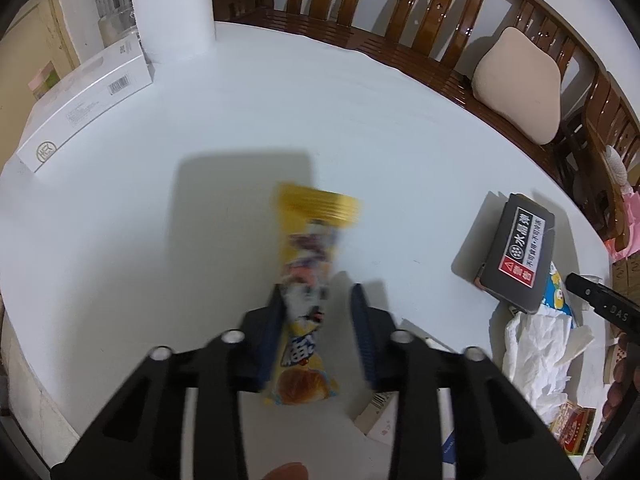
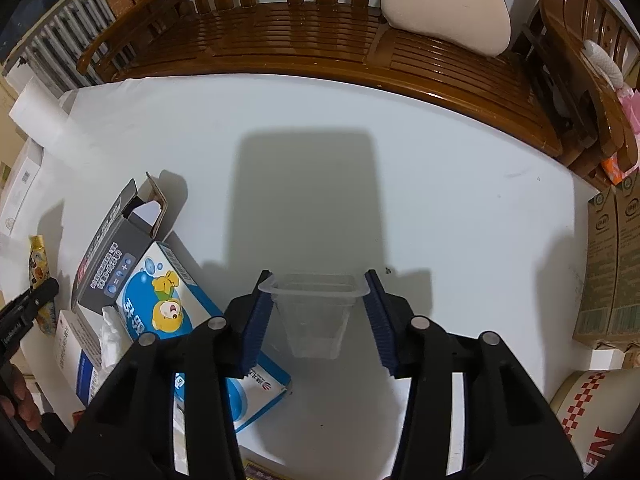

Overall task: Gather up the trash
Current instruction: 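Grasp the yellow snack wrapper with the left tool while the right tool grasps the clear plastic cup, then carry the wrapper and cup with both tools down to the white plastic bag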

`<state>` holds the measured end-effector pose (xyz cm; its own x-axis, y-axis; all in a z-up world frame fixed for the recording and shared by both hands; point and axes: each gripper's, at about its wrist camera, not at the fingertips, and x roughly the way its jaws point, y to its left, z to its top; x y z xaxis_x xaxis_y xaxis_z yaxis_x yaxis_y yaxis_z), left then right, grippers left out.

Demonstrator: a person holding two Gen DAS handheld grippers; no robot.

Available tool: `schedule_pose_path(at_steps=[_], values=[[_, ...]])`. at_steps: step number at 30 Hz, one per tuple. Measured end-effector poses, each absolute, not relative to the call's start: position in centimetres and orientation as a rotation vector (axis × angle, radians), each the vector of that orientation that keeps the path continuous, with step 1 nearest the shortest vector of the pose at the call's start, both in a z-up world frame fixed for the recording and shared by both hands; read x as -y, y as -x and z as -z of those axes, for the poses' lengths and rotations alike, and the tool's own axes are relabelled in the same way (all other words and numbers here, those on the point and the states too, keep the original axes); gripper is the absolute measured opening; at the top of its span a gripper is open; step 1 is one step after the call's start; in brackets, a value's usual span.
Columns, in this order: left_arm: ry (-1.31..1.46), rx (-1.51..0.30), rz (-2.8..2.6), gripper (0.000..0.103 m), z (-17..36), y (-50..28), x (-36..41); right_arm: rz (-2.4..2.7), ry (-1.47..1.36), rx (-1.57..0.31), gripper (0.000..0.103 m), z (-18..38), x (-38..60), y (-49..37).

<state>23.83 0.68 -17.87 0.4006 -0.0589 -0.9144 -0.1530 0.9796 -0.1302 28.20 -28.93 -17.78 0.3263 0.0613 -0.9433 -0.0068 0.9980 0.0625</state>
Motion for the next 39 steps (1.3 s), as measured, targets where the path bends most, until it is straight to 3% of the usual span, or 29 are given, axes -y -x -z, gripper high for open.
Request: schedule_pose_path(at_steps=[5,23,39], values=[[0.229,-1.167,-0.023,0.010,17.9,-23.6,-0.7,-0.037,-0.050,-1.226,0.044,17.7,29.0,-28.0],[0.209,-1.097,0.046,0.007,14.9,-22.8,0.4,-0.055,-0.099,-1.160,0.044,14.7,29.4,-26.6],[0.173,-0.975,0.142,0.007,6.9,-17.9,1.5,-0.120,-0.085,-1.027,0.044,5.9,27.1,-20.9]])
